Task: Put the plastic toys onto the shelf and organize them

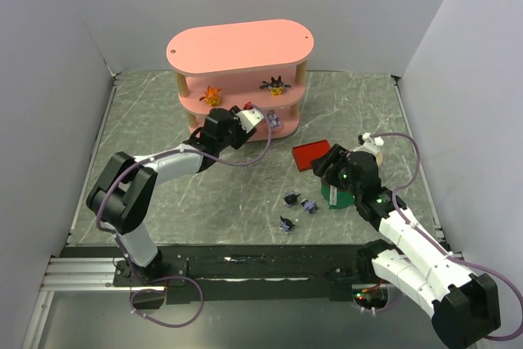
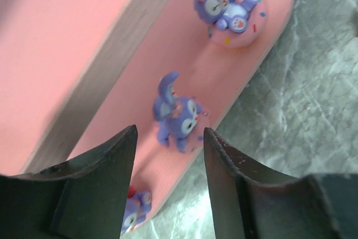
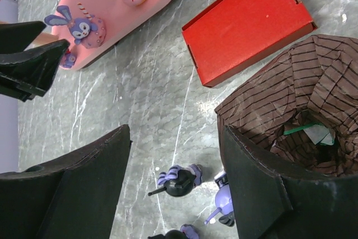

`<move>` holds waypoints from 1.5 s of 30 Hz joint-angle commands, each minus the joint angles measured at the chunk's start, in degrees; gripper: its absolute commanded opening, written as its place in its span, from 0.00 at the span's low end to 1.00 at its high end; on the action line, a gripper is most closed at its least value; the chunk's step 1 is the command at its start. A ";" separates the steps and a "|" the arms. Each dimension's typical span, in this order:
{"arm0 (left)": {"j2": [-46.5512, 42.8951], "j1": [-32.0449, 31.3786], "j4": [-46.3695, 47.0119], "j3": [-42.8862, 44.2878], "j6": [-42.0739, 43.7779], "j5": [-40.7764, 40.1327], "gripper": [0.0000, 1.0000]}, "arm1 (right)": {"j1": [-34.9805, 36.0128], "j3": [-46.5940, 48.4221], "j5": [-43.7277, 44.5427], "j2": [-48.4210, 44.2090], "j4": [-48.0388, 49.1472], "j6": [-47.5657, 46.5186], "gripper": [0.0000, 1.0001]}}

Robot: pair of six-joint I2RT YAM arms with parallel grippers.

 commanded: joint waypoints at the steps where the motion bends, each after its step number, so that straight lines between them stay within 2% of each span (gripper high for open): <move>1: -5.09 0.79 4.68 -1.33 -0.86 -3.35 0.58 | -0.44 -0.30 -0.69 0.01 1.87 -0.33 0.73; 9: -8.17 0.87 6.87 -4.58 -4.73 -5.55 0.61 | -0.44 -0.21 -1.74 -0.34 1.52 -0.68 0.74; 13: -14.03 0.79 4.78 -5.29 -9.99 -5.02 0.62 | -0.53 0.31 -2.44 -0.77 0.73 -1.64 0.75; 15: -17.03 0.79 4.15 -5.72 -12.72 -4.49 0.68 | -0.44 0.49 -3.15 -1.21 0.91 -2.61 0.78; 17: -21.51 0.79 2.84 -5.99 -18.51 -5.02 0.81 | -0.35 0.75 -2.89 -2.01 0.47 -3.58 0.87; 20: -27.05 0.79 3.01 -7.22 -27.21 -9.83 0.92 | -0.53 2.07 -2.18 -2.89 -1.63 -4.63 0.93; 24: -31.89 0.79 -3.03 -5.21 -38.29 -21.68 0.99 | -0.53 6.02 -0.78 -3.24 -6.46 -5.95 0.96; 27: -33.39 0.79 -12.41 -0.99 -45.41 -23.30 0.96 | -0.53 9.19 0.19 -4.11 -10.16 -6.83 1.00; 30: -33.31 0.79 -18.07 1.92 -49.29 -19.71 0.96 | -0.53 10.86 0.02 -6.74 -11.39 -6.05 1.00; 32: -34.71 1.05 -19.48 -0.01 -55.16 -18.47 0.96 | -0.53 12.09 -0.16 -8.33 -12.44 -6.48 1.00; 34: -37.42 1.66 -14.96 -3.59 -59.03 -11.21 0.96 | -0.62 12.79 -2.52 -10.70 -12.71 -9.63 1.00; 35: -38.31 1.75 -13.36 -4.75 -60.44 -5.08 0.96 | -0.44 13.06 -3.40 -11.49 -13.24 -10.60 1.00; 38: -39.64 1.49 -10.96 -7.31 -64.50 2.96 0.97 | -0.53 14.81 -4.20 -13.78 -15.87 -12.20 1.00; 40: -38.68 0.79 -14.38 -6.70 -65.90 3.85 0.96 | -0.53 16.21 -3.85 -14.49 -19.47 -11.76 1.00; 41: -38.23 -0.87 -17.35 -6.87 -66.17 4.29 0.97 | -0.53 16.66 -3.85 -14.58 -20.70 -11.58 1.00; 45: -35.87 -9.48 -18.09 -10.47 -66.69 4.03 0.99 | -0.53 16.75 -4.38 -14.49 -23.35 -12.02 1.00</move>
